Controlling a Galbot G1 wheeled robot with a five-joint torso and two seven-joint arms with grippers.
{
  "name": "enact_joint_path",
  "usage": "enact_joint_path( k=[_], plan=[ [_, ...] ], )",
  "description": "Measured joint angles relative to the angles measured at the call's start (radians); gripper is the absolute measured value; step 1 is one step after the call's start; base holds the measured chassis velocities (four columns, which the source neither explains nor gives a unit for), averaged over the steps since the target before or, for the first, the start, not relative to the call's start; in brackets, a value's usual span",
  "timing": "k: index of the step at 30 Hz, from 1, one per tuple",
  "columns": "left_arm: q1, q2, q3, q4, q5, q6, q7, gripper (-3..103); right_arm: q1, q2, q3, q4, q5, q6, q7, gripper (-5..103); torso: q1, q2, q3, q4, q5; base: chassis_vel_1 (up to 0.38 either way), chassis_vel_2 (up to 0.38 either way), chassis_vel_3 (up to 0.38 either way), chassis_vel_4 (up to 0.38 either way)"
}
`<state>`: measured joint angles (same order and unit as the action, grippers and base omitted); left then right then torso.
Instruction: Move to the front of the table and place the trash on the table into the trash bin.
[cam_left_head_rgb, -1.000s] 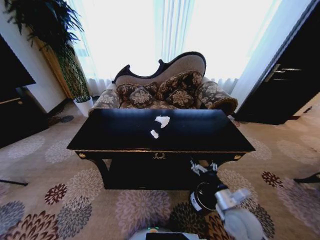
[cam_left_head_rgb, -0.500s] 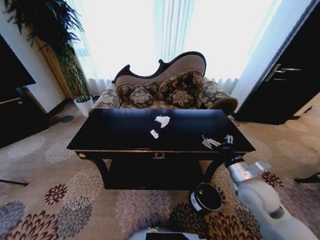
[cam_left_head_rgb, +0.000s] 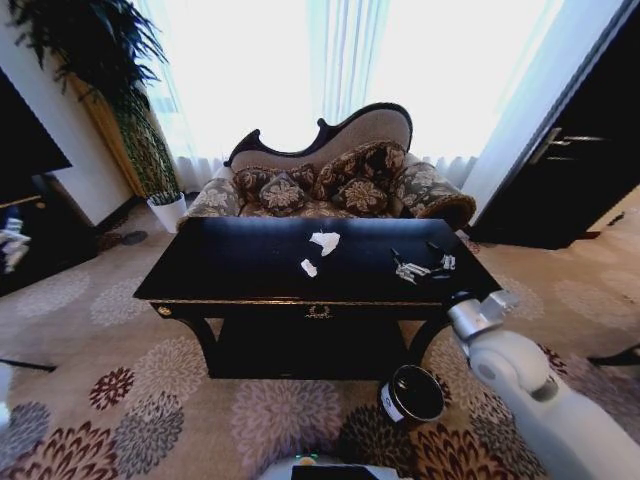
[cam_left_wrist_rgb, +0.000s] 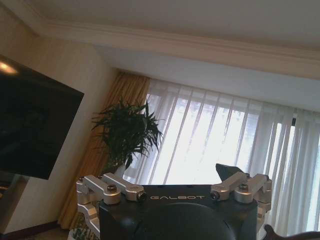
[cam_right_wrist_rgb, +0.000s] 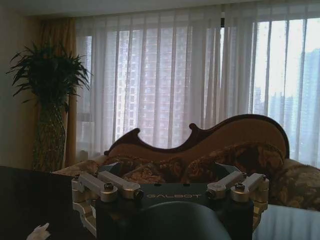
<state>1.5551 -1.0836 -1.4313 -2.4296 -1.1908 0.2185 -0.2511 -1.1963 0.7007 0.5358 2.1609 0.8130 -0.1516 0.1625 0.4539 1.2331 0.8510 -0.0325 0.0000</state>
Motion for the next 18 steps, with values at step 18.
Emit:
enact_joint_path(
  k=[18],
  plan=[
    [-0.007,0.01,0.059,0.004,0.039,0.001,-0.022,100,0.685,-0.059,-0.641,-0.335,0.084,-0.027,0.015,100,0.0,0.0,0.0,0.0002,-0.0003,0.0,0.0,0.0,0.0]
  ],
)
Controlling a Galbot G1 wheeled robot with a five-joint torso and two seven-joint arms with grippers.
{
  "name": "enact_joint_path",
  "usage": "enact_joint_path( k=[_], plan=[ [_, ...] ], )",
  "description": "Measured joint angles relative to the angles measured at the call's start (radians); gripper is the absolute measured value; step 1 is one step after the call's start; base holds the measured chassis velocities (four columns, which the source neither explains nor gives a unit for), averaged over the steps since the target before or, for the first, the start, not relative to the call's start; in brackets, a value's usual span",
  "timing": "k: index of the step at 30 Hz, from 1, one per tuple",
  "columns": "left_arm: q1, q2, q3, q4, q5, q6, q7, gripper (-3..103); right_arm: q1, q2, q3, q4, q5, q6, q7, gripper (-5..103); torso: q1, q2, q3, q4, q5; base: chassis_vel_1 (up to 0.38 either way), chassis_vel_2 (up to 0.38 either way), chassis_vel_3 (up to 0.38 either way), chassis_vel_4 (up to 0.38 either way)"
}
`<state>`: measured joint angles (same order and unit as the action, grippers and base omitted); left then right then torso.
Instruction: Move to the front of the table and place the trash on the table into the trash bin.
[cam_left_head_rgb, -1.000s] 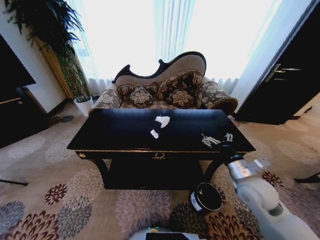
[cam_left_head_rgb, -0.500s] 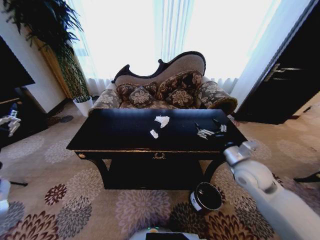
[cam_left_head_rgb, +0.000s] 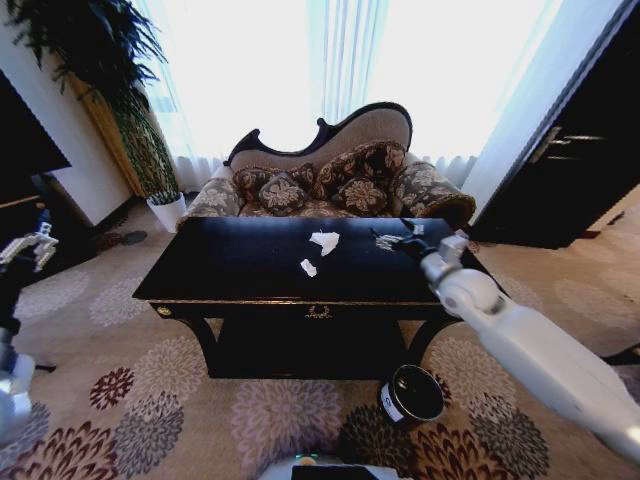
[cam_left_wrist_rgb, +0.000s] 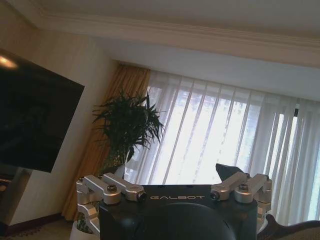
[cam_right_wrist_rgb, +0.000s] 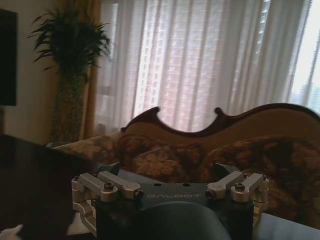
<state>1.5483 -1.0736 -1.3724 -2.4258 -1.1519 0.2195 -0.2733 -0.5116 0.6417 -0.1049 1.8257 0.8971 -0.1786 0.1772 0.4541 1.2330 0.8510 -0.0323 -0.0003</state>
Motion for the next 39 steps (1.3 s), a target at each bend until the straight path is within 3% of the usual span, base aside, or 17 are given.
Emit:
enact_joint_path(
  k=[11,15,16,20,29,30,32,39],
  plan=[
    [0.003,0.005,-0.007,0.01,0.017,0.001,0.0,100,0.3,0.05,-0.302,-0.023,0.01,-0.07,0.026,100,0.0,0.0,0.0,-0.0001,-0.0001,0.0,0.0,0.0,0.0],
    [0.002,0.011,-0.015,0.015,0.015,0.001,0.0,100,0.482,0.076,-0.482,-0.094,0.086,-0.134,0.045,100,0.0,0.0,0.0,-0.0003,-0.0001,0.0,0.0,0.0,0.0],
    [0.002,0.011,-0.015,0.015,0.015,0.001,0.0,100,0.482,0.076,-0.482,-0.094,0.086,-0.134,0.045,100,0.0,0.0,0.0,-0.0003,-0.0001,0.0,0.0,0.0,0.0],
    [0.001,0.006,-0.018,0.017,0.014,-0.001,0.0,100,0.623,0.139,-0.623,-0.185,0.18,-0.235,0.06,100,0.0,0.0,0.0,-0.0002,-0.0002,0.0,0.0,0.0,0.0],
    [0.003,0.005,-0.029,0.037,0.013,-0.007,0.005,100,0.701,0.218,-0.686,-0.28,0.259,-0.324,0.058,100,0.0,0.0,0.0,0.0,-0.0001,0.0,0.0,0.0,0.0],
    [0.002,0.007,-0.032,0.046,0.013,-0.01,0.007,100,0.714,0.233,-0.686,-0.298,0.292,-0.392,0.055,100,0.0,0.0,0.0,-0.0002,0.0,0.0,0.0,0.0,0.0],
    [0.001,0.007,-0.033,0.052,0.012,-0.013,0.008,100,0.726,0.247,-0.688,-0.317,0.309,-0.438,0.054,100,0.0,0.0,0.0,-0.0003,0.0,0.0,0.0,0.0,0.0],
    [-0.005,0.005,-0.023,0.066,0.014,-0.015,0.018,100,0.747,0.286,-0.711,-0.373,0.339,-0.459,0.071,100,0.0,0.0,0.0,-0.0002,0.0,0.0,0.0,0.0,0.0]
  ],
)
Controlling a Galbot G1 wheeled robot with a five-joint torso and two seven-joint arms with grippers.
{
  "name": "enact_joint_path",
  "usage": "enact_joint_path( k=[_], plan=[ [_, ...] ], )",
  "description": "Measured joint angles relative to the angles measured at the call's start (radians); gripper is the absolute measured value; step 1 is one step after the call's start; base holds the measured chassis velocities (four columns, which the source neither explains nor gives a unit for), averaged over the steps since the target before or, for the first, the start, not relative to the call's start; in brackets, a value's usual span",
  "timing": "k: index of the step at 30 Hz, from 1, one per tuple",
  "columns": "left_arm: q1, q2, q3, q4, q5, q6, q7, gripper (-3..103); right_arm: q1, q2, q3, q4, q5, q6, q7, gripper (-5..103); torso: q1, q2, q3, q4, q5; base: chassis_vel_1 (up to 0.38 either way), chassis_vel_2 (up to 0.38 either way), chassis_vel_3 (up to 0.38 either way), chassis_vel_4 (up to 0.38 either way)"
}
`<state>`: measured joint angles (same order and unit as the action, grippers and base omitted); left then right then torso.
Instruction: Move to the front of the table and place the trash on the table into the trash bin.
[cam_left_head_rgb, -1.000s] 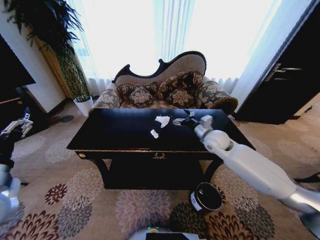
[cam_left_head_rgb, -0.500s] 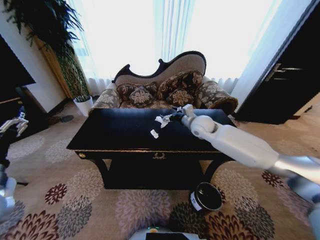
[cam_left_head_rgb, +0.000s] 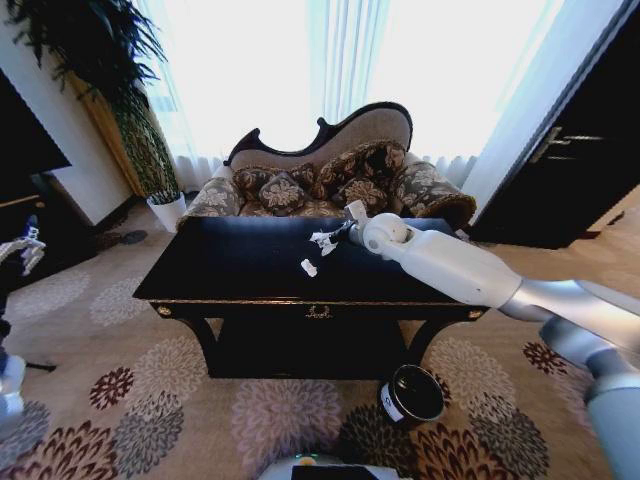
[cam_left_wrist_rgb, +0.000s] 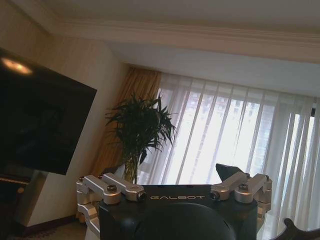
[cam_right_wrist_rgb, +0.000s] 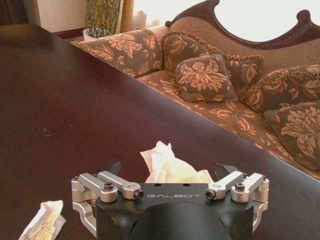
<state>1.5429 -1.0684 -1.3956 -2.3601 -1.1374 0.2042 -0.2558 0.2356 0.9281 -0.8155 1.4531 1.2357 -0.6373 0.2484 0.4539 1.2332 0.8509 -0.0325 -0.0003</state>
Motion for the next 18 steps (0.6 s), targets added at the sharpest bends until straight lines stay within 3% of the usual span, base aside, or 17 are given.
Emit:
enact_joint_path(
  k=[18],
  plan=[
    [-0.002,0.01,-0.007,0.026,-0.003,-0.012,0.013,100,-0.006,0.076,-0.043,-0.077,0.025,0.008,0.016,100,0.0,0.0,0.0,0.0,0.0001,0.0,0.0,0.0,0.0]
  ],
)
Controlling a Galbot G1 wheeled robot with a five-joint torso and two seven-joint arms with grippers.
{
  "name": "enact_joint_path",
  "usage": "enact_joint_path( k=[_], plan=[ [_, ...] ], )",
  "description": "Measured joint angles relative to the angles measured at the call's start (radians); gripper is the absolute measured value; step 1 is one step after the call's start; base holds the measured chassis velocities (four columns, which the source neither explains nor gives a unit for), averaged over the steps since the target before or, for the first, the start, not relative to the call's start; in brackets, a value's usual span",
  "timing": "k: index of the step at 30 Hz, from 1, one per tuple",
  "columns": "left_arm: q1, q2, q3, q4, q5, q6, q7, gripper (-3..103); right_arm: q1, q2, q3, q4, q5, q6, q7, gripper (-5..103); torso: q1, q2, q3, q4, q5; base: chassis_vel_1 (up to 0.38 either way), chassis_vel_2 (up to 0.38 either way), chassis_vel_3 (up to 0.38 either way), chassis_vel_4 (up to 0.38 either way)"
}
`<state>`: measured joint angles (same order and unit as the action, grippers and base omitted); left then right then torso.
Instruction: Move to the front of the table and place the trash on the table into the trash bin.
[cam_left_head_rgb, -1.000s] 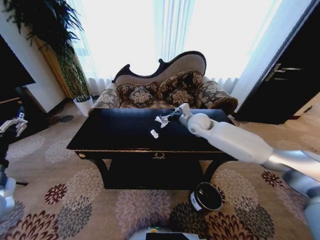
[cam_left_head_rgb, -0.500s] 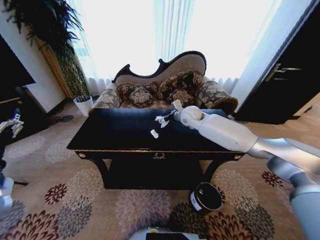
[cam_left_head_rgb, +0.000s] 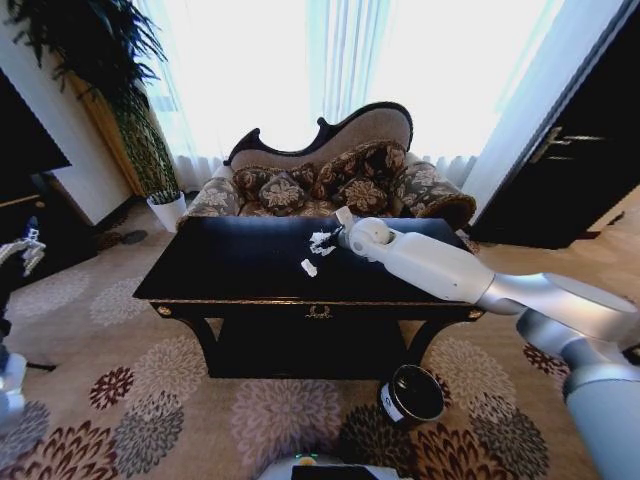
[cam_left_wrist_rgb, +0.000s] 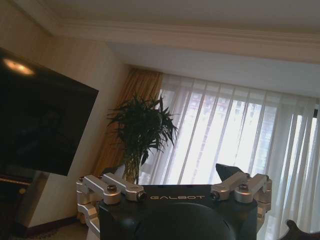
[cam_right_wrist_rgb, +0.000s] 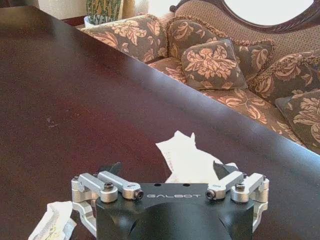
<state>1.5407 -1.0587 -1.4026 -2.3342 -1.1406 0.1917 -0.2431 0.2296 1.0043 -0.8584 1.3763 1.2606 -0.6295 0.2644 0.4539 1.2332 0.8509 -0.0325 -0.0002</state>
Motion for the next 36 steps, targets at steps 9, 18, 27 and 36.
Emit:
enact_joint_path(
  k=[9,18,27,36],
  plan=[
    [0.002,0.009,-0.01,0.003,-0.007,-0.001,0.0,100,0.005,0.026,0.003,-0.054,-0.026,0.01,-0.034,100,0.0,0.0,0.0,0.0,0.0,0.0,0.0,0.0,0.0],
    [0.0,0.008,-0.009,-0.004,-0.007,-0.001,-0.005,100,-0.003,0.028,-0.001,-0.085,-0.113,0.056,-0.068,68,0.0,0.0,0.0,0.0,0.0,0.0,0.0,0.0,0.0],
    [0.002,0.007,-0.01,-0.009,-0.005,-0.001,-0.007,100,-0.025,0.007,0.011,-0.075,-0.14,0.052,-0.096,35,0.0,0.0,0.0,0.0,0.0,0.0,0.0,0.0,0.0],
    [0.002,0.012,-0.008,-0.009,-0.003,0.0,-0.007,100,-0.039,-0.02,0.021,-0.066,-0.152,0.055,-0.107,3,0.0,0.0,0.0,0.0,0.0001,0.0,0.0,0.0,0.0]
  ],
)
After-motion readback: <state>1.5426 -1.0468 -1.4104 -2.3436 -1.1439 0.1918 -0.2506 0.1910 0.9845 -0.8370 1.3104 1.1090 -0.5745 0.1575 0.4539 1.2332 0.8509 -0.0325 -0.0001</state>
